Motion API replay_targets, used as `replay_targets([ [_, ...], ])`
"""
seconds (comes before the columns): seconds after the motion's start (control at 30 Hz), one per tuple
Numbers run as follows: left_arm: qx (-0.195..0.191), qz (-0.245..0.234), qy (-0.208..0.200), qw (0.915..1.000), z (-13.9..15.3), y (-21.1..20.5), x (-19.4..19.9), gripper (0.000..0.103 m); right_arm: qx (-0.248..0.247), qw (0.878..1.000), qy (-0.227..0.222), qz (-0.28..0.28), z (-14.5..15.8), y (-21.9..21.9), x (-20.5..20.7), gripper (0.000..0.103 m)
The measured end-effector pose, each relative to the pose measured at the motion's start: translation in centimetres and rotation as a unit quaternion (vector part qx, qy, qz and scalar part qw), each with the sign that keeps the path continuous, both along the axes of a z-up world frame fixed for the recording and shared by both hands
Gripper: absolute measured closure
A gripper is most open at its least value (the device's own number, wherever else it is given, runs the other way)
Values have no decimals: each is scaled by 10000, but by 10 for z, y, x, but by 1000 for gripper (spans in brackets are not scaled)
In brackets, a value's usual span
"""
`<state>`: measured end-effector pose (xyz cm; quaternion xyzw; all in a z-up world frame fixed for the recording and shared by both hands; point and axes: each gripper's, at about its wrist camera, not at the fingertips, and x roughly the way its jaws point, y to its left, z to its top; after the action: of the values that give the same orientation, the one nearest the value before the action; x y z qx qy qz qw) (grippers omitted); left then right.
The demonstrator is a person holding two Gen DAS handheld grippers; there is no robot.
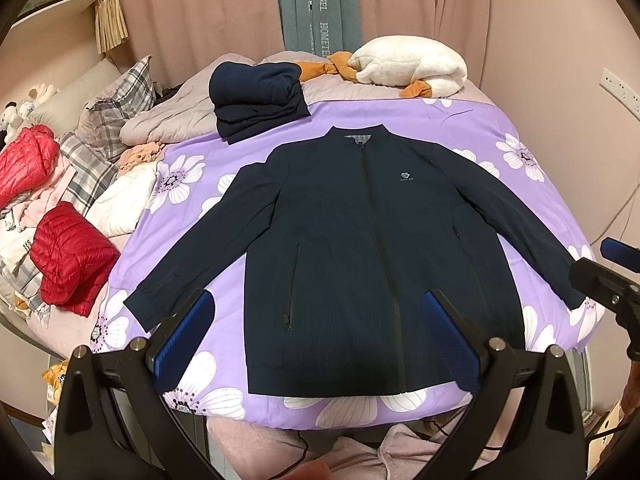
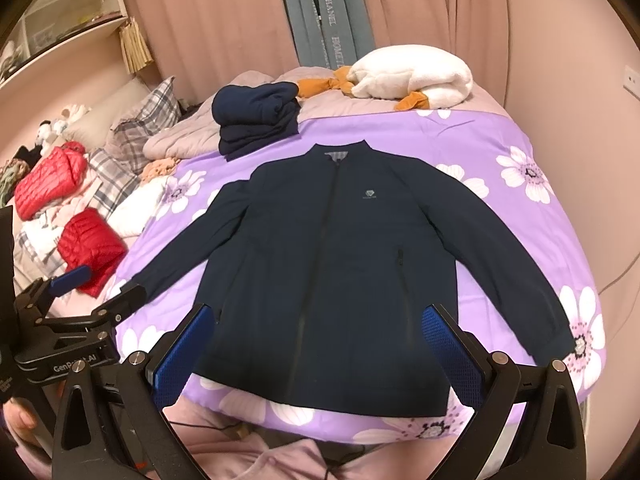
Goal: Fold large clothes
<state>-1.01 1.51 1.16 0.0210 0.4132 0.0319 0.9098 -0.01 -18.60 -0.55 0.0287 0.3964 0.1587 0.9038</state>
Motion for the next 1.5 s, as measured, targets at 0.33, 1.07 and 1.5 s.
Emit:
replay_targets([
  [0.33, 15, -35, -3, 10000, -3, -2, -2, 0, 42, 10000, 8, 17, -1, -1, 0, 0],
  [1.07, -444, -240, 131, 9986, -13, 2, 6, 0, 307, 9993, -53, 194, -5, -8, 0, 0],
  [1.5, -2698, -416, 588, 9602, -108, 24, 38, 0, 1781, 9792, -784, -569, -88, -86, 15, 0],
])
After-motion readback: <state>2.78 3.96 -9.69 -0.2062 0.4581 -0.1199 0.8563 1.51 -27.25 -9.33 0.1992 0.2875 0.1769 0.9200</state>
